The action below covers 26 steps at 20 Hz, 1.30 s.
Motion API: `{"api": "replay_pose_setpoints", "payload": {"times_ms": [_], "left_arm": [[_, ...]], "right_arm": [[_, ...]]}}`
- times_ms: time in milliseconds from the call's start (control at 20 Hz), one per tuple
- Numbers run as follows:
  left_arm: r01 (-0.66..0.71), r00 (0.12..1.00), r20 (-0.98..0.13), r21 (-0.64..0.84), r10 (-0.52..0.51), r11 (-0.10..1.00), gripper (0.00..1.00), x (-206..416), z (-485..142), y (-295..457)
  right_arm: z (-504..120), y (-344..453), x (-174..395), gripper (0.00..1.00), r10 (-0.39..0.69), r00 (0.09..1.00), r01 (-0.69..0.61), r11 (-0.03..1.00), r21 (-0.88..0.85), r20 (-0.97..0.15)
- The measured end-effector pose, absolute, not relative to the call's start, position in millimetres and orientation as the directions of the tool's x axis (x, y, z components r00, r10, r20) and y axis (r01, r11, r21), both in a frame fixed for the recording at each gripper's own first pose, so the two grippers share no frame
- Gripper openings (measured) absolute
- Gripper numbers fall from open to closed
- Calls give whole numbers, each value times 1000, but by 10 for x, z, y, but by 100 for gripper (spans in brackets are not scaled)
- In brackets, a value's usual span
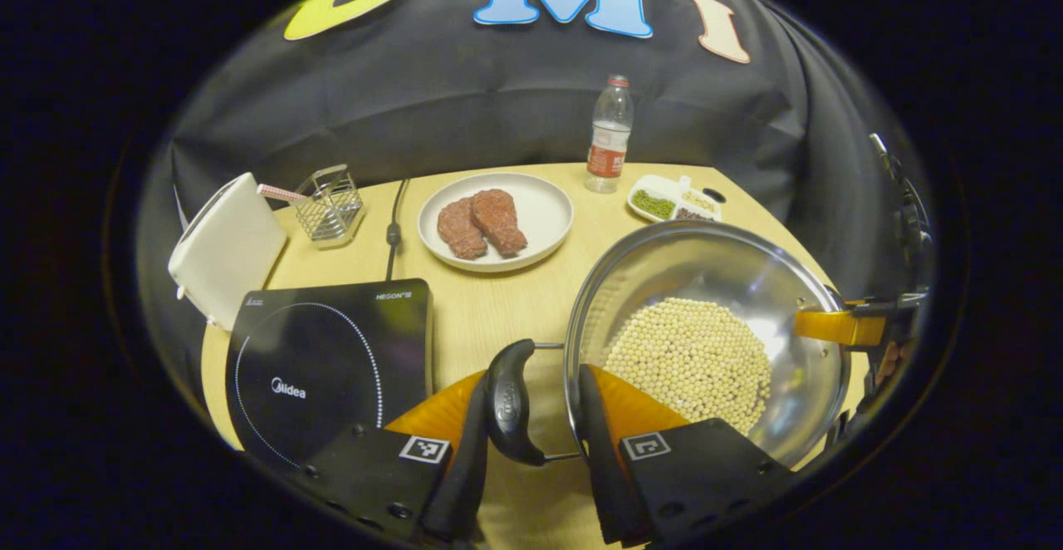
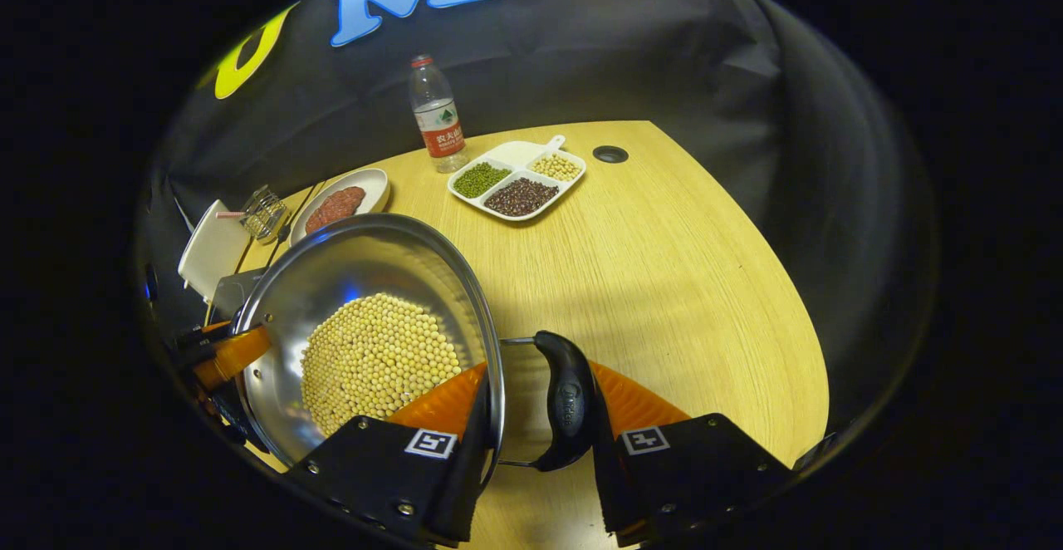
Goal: First push the handle of the pot to place it horizontally, then grasp the pot with both hands and set it on the induction cooktop.
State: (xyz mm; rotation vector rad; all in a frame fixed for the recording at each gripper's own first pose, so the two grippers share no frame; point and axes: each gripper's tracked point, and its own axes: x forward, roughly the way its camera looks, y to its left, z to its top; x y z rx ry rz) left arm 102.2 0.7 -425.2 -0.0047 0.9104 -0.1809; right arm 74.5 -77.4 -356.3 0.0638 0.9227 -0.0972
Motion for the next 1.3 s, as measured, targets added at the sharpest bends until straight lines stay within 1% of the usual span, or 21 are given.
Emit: {"api": "replay_pose_setpoints", "payload": {"times_ms": [100,150,200,250,300,350,450,500,900,950,1050,1100,1150,1200,1300], "left_arm": [[151,603,-782,-84,-159,985,61,985,-4164,52],[153,602,-782,-84,-160,985,58,968,-4127,80],[151,601,-783,-86,-160,985,61,919,-4067,115],[147,599,-785,-87,-159,985,58,893,-4021,156],[144,597,-787,-87,-157,986,61,868,-3987,201],[143,599,-786,-85,-155,986,58,848,-3939,257],[141,604,-782,-84,-153,986,61,835,-3860,355],[139,605,-782,-85,-153,987,58,819,-3829,405],[121,613,-777,-83,-140,989,58,705,-3627,1068],[118,615,-777,-83,-138,990,61,703,-3613,1169],[110,616,-777,-80,-131,991,61,691,-3588,1371],[107,617,-776,-77,-127,991,58,677,-3573,1466],[103,620,-775,-74,-122,992,58,680,-3565,1564],[99,621,-775,-71,-117,993,60,687,-3567,1656],[87,623,-774,-71,-110,994,59,679,-3576,1840]], "right_arm": [[-3465,-723,689,57,-56,597,111,994,14,-800],[-3425,-693,666,57,-56,597,112,994,14,-800],[-3399,-662,645,57,-56,597,110,994,12,-800],[-3363,-620,607,58,-54,593,107,994,12,-803],[-3328,-574,596,57,-53,594,106,994,13,-803],[-3306,-523,583,57,-49,593,105,994,16,-804],[-3249,-412,545,57,-44,598,104,994,23,-800],[-3215,-356,529,57,-42,599,103,994,25,-800],[-3050,248,519,57,-24,607,67,998,21,-795],[-3047,337,521,57,-21,607,63,998,21,-795],[-3037,515,545,57,-15,605,53,998,21,-796],[-3028,598,558,57,-12,606,47,999,21,-795],[-3039,688,582,57,-7,605,42,999,22,-796],[-3039,773,603,57,-3,604,38,999,24,-797],[-3046,933,639,57,2,602,25,999,22,-799]]}}
